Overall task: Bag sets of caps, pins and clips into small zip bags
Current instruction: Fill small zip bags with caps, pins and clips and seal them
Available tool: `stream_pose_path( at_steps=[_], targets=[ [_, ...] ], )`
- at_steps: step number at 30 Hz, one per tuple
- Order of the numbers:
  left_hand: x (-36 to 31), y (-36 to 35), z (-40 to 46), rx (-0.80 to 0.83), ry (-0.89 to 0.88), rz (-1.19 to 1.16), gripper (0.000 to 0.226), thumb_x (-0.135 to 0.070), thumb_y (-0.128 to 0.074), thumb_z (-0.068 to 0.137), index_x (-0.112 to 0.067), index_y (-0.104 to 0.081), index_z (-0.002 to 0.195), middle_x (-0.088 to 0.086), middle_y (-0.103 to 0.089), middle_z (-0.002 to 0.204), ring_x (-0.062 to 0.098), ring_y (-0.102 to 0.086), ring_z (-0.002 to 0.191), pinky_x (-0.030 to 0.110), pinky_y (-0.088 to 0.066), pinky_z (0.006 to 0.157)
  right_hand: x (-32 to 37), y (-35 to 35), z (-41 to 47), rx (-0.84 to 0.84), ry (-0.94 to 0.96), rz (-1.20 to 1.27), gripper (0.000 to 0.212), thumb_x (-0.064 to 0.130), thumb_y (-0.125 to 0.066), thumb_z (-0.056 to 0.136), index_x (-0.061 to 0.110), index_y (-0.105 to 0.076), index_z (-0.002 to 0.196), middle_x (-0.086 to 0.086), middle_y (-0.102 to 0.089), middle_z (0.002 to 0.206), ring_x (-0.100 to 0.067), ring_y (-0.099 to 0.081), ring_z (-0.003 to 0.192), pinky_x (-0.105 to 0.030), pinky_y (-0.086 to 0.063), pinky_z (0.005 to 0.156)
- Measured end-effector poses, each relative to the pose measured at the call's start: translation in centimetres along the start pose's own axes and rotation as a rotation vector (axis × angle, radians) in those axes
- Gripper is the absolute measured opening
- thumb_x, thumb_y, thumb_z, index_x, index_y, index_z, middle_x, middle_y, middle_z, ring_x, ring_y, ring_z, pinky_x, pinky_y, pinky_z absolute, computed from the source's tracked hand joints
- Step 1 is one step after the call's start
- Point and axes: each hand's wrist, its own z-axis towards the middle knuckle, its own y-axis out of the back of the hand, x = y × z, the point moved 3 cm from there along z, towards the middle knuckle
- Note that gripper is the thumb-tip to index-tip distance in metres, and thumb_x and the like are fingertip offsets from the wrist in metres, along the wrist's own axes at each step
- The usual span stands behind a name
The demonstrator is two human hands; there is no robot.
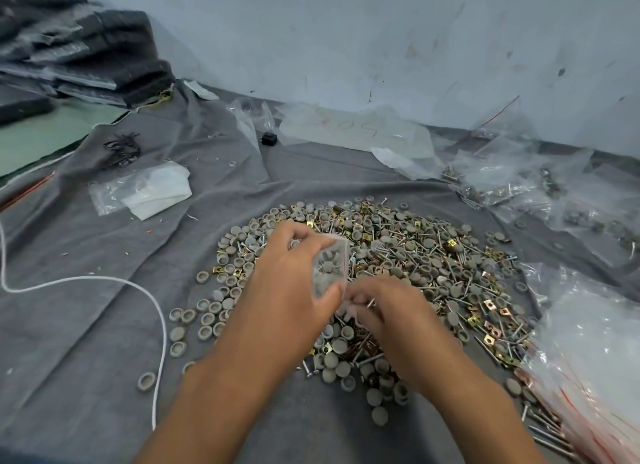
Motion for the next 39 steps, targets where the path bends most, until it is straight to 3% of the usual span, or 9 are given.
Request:
stream_pose_path(
  at_steps=[5,11,17,23,27,30,33,36,39],
  targets=[
    [-0.9,-0.9,-0.1,0.036,0.008,0.011,0.043,-0.035,-0.073,0.084,-0.035,-0.055,0.123,-0.023,-0.029,0.115,-0.02,-0.043,0.091,0.005,-0.044,0.068,1.5,4.4,-1.1,-0.486,0.154,0.276,0.009,0.03,-0.063,0.096,0.03,-0.065,0.106,0.02,-0.065,0.096,-0.003,-0.064,0.084,-0.01,-0.047,0.069],
    [-2.3,-1.4,-0.2,0.058,-0.001,0.001,0.034,-0.035,-0.074,0.084,-0.038,-0.059,0.114,-0.023,-0.031,0.118,-0.013,-0.048,0.089,0.005,-0.04,0.064,2.9,3.6,-1.7,-0.447,0.269,0.108,0.016,0.025,-0.068,0.093,0.019,-0.07,0.108,0.012,-0.061,0.102,0.01,-0.056,0.088,-0.003,-0.042,0.078],
    [-1.8,-1.1,-0.4,0.062,0.008,-0.004,0.037,-0.036,-0.07,0.084,-0.039,-0.055,0.117,-0.023,-0.032,0.116,-0.007,-0.053,0.084,0.017,-0.055,0.065,3.4,4.6,-2.4,-0.732,0.392,0.132,0.017,0.019,-0.079,0.087,0.01,-0.065,0.089,0.005,-0.062,0.083,0.005,-0.053,0.078,-0.004,-0.041,0.072],
    [-2.0,-1.2,-0.2,0.061,-0.042,-0.061,0.034,-0.03,-0.075,0.078,-0.039,-0.061,0.108,-0.024,-0.038,0.113,-0.009,-0.052,0.096,0.013,-0.045,0.073,3.4,3.2,-1.6,-0.65,0.428,-0.049,0.012,0.027,-0.074,0.093,0.016,-0.076,0.092,0.009,-0.072,0.097,-0.013,-0.061,0.089,-0.029,-0.05,0.082],
    [-1.8,-1.1,0.1,0.033,-0.049,-0.071,0.039,-0.033,-0.075,0.081,-0.038,-0.06,0.118,-0.025,-0.035,0.111,-0.016,-0.043,0.104,0.002,-0.042,0.074,2.7,3.6,-1.4,-0.696,0.341,0.08,0.013,0.03,-0.066,0.097,0.02,-0.074,0.102,0.012,-0.065,0.106,-0.008,-0.058,0.099,-0.015,-0.041,0.091],
    [-1.0,-0.2,0.5,-0.025,0.008,-0.061,0.05,-0.033,-0.076,0.079,-0.031,-0.059,0.126,-0.024,-0.035,0.113,-0.018,-0.04,0.107,-0.008,-0.034,0.073,0.6,3.0,-0.8,-0.399,0.117,0.043,0.011,0.037,-0.064,0.096,0.032,-0.068,0.105,0.021,-0.059,0.106,0.0,-0.057,0.095,-0.021,-0.05,0.086],
    [-0.6,1.9,0.8,-0.212,0.043,-0.048,0.053,-0.03,-0.078,0.078,-0.021,-0.06,0.128,-0.017,-0.04,0.118,-0.013,-0.045,0.102,-0.011,-0.029,0.078,-0.6,0.9,-0.8,-0.006,0.005,-0.141,0.035,0.047,-0.064,0.094,0.047,-0.058,0.128,0.025,-0.053,0.125,0.002,-0.05,0.115,-0.025,-0.047,0.101],
    [-0.4,3.2,0.7,-0.318,0.035,-0.003,0.049,-0.027,-0.076,0.08,-0.016,-0.062,0.126,-0.01,-0.042,0.122,-0.006,-0.046,0.095,-0.007,-0.035,0.078,-0.4,-0.3,-0.5,0.091,0.027,-0.246,0.044,0.049,-0.06,0.096,0.05,-0.049,0.139,0.022,-0.045,0.125,-0.003,-0.045,0.117,-0.024,-0.045,0.097],
    [-0.2,2.1,0.3,-0.162,0.054,0.083,0.049,-0.031,-0.074,0.082,-0.021,-0.059,0.128,-0.019,-0.032,0.117,-0.001,-0.046,0.085,0.0,-0.041,0.059,-0.2,-0.4,-0.3,0.08,0.037,-0.276,0.029,0.041,-0.059,0.099,0.047,-0.056,0.127,0.019,-0.043,0.122,-0.005,-0.045,0.112,-0.023,-0.045,0.09]
  ],
)
